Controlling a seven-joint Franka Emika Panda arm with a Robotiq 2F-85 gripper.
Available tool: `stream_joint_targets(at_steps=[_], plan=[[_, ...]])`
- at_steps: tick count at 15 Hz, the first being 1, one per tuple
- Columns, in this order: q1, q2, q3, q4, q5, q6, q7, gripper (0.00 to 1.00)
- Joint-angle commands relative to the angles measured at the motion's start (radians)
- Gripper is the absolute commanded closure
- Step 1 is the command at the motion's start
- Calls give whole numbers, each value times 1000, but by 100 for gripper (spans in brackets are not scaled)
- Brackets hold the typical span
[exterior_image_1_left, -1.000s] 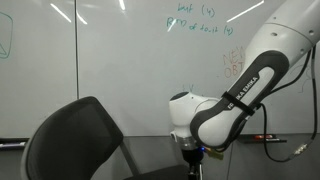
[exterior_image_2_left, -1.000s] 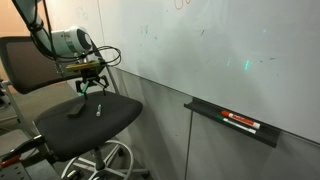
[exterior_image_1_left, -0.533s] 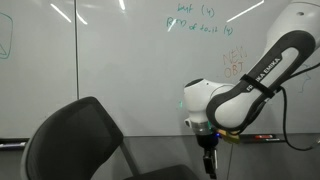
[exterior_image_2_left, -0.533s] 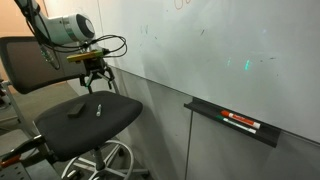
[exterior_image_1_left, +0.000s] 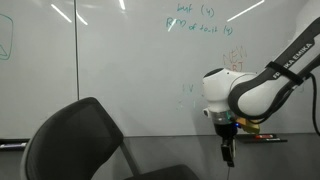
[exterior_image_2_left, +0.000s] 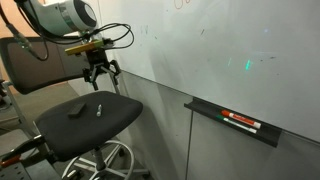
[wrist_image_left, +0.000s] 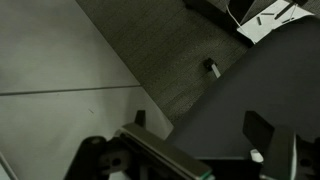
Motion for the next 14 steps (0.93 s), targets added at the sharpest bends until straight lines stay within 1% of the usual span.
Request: stream_joint_targets(at_steps=[1,4,5,9,14], plan=[[-23,-122,4,-107,-34,19,64,0],[-37,-176,10,-151,-50,16,98,0],[-40,-105,17,-93,-25,-2,64,0],[-45,-147,20,-128,-28,-2,79,0],[-46,-136,23,-121,-35,9,76,0]])
